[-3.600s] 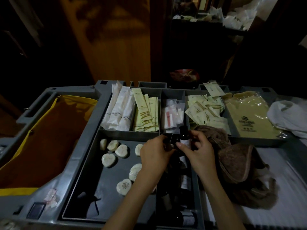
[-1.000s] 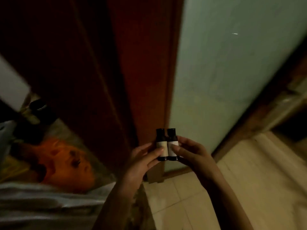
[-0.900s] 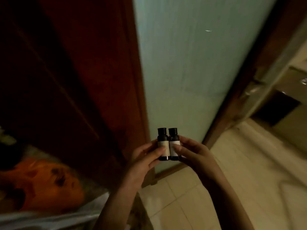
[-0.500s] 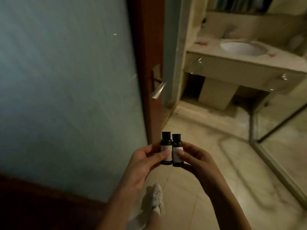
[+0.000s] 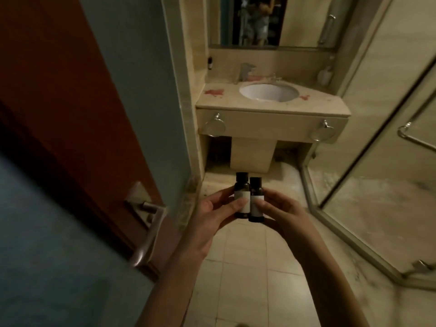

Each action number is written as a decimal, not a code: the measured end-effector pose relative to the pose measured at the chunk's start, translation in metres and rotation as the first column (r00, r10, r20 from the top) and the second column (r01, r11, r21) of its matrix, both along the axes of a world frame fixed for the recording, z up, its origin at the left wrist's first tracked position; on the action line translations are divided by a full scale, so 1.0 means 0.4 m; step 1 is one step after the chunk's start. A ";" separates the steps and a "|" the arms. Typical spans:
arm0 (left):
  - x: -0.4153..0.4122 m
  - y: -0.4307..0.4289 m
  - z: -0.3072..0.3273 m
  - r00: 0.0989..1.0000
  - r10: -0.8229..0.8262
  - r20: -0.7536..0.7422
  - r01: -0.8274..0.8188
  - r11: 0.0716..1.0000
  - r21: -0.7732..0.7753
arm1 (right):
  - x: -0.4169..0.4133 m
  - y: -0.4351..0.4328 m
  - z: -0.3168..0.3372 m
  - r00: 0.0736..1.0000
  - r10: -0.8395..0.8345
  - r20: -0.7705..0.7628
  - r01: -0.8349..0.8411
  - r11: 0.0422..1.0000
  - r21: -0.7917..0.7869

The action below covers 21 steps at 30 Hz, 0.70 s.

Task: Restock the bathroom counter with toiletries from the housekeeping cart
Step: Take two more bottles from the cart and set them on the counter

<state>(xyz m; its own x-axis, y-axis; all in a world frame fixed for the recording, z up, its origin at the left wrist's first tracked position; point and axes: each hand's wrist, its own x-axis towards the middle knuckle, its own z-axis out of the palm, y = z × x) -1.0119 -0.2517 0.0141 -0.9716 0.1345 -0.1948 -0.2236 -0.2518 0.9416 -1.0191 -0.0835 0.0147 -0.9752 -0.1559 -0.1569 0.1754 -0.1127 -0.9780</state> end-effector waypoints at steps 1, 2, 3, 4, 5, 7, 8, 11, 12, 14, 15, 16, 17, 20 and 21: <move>-0.024 0.012 -0.011 0.999 -0.029 0.016 0.029 1.000 0.003 | -0.013 0.014 -0.012 1.000 -0.013 0.014 0.013 1.000 0.003; -0.047 0.023 -0.024 0.998 -0.056 0.034 0.056 0.998 0.003 | -0.027 0.027 -0.025 0.999 -0.024 0.029 0.024 1.000 0.011; -0.068 0.034 -0.035 0.995 -0.079 0.056 0.079 0.997 0.004 | -0.042 0.038 -0.039 0.998 -0.034 0.044 0.033 0.999 0.018; -0.090 0.043 -0.047 0.993 -0.094 0.074 0.094 0.996 -0.003 | -0.060 0.049 -0.052 0.997 -0.039 0.061 0.038 0.999 0.020; -0.110 0.052 -0.056 0.990 -0.101 0.094 0.102 0.995 -0.012 | -0.081 0.058 -0.066 0.996 -0.044 0.080 0.043 0.999 0.019; -0.156 0.066 -0.071 0.988 -0.095 0.124 0.100 0.994 -0.035 | -0.134 0.069 -0.089 0.992 -0.047 0.121 0.046 0.999 0.012; -0.183 0.069 -0.079 0.987 -0.083 0.135 0.090 0.995 -0.047 | -0.167 0.072 -0.099 0.990 -0.037 0.136 0.036 0.999 0.009; -0.287 0.078 -0.096 0.985 -0.012 0.171 0.023 0.998 -0.058 | -0.292 0.075 -0.128 0.987 0.015 0.159 -0.017 1.000 0.009; -0.331 0.086 -0.099 0.983 0.017 0.182 -0.006 0.998 -0.060 | -0.343 0.081 -0.134 0.986 0.026 0.167 -0.028 1.000 0.011; -0.427 0.114 -0.100 0.980 0.067 0.190 -0.054 0.996 -0.072 | -0.453 0.105 -0.137 0.983 0.056 0.174 -0.057 0.998 0.002; -0.475 0.135 -0.095 0.978 0.083 0.192 -0.068 0.994 -0.081 | -0.508 0.123 -0.135 0.982 0.069 0.175 -0.069 0.998 -0.006; -0.524 0.156 -0.089 0.978 0.088 0.187 -0.072 0.993 -0.090 | -0.563 0.145 -0.130 0.982 0.071 0.172 -0.071 0.997 -0.011; -0.576 0.181 -0.081 0.981 0.081 0.176 -0.064 0.993 -0.098 | -0.620 0.169 -0.124 0.984 0.063 0.165 -0.062 0.998 -0.010; -0.732 0.265 -0.053 0.988 0.028 0.149 -0.007 0.991 -0.136 | -0.772 0.257 -0.098 0.991 0.025 0.132 -0.025 1.000 -0.003; -0.778 0.292 -0.045 0.988 0.017 0.151 0.006 0.989 -0.145 | -0.811 0.289 -0.091 0.992 0.018 0.123 -0.018 1.000 0.001</move>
